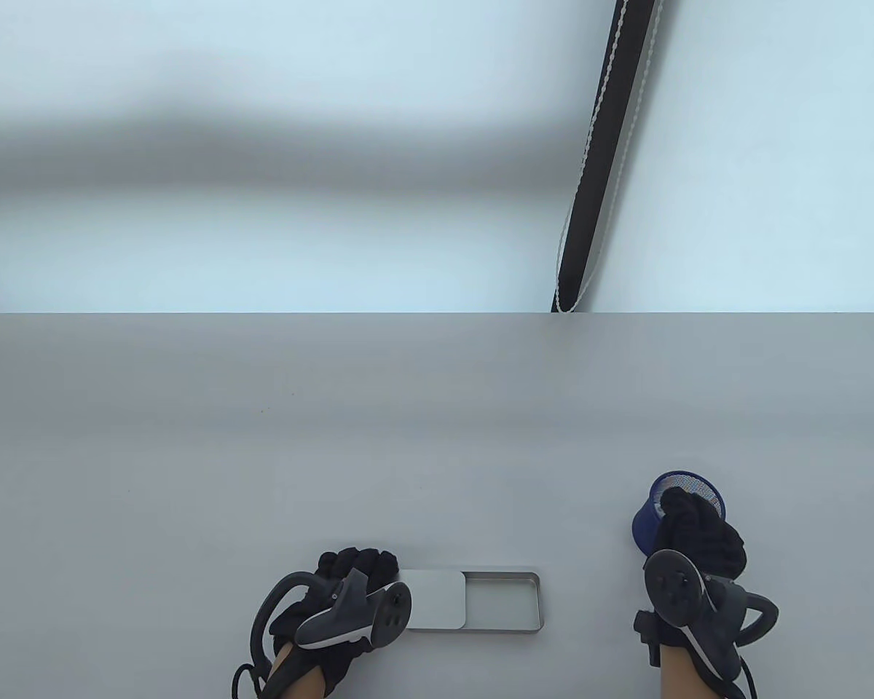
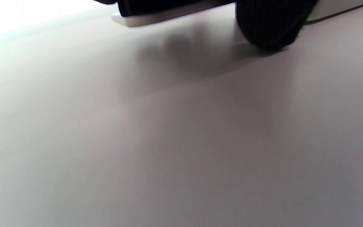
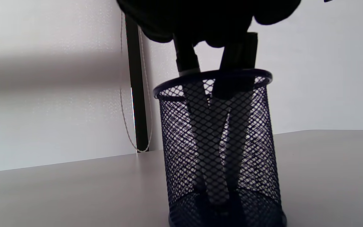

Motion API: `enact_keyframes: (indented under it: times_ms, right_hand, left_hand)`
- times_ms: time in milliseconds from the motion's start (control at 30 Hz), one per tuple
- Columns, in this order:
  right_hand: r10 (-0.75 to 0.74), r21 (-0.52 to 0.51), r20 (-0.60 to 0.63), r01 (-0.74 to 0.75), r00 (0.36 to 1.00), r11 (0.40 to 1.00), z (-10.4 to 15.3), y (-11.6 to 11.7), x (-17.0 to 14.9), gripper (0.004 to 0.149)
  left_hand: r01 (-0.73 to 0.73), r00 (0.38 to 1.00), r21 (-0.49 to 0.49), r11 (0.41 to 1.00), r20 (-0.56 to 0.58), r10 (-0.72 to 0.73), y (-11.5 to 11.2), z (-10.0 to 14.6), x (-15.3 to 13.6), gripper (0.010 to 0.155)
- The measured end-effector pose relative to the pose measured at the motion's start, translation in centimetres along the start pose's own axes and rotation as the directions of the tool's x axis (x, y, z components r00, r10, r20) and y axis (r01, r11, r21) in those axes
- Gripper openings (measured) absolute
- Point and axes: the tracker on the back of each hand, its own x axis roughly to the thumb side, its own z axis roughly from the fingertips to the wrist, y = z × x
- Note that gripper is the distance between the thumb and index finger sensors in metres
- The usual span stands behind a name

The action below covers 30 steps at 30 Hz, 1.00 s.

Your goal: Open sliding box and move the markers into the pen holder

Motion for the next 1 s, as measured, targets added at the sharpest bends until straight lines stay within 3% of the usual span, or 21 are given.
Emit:
enact_keyframes:
  times_ms: [233, 600, 833, 1000]
  right_hand:
    - [-0.02, -0.012, 0.008, 0.02, 1.0, 1.0, 0.1, -0.3, 0.3, 0.039]
    - [-0.13, -0.139, 0.147, 0.151, 0.98, 0.979, 0.9, -4.0, 3.2, 0.054]
    - [-0.188, -0.103, 0.252, 0.219, 0.949, 0.97, 2.0, -4.7, 6.0, 0.066]
    - [-0.174, -0.017, 0.319, 0.189, 0.932, 0.982, 2.5, -3.1, 7.4, 0.071]
  left_hand:
    - [-0.001, 1.0, 0.0, 1.0, -0.001, 0.001, 0.0, 0.0, 0.0, 0.076]
    - [-0.003, 1.0, 0.002, 1.0, -0.001, 0.003, 0.0, 0.0, 0.0, 0.076]
    - [-0.004, 1.0, 0.002, 1.0, -0.002, 0.004, 0.0, 0.0, 0.0, 0.076]
    - [-0.004, 1.0, 0.004, 1.0, -0.002, 0.004, 0.0, 0.1, 0.0, 0.076]
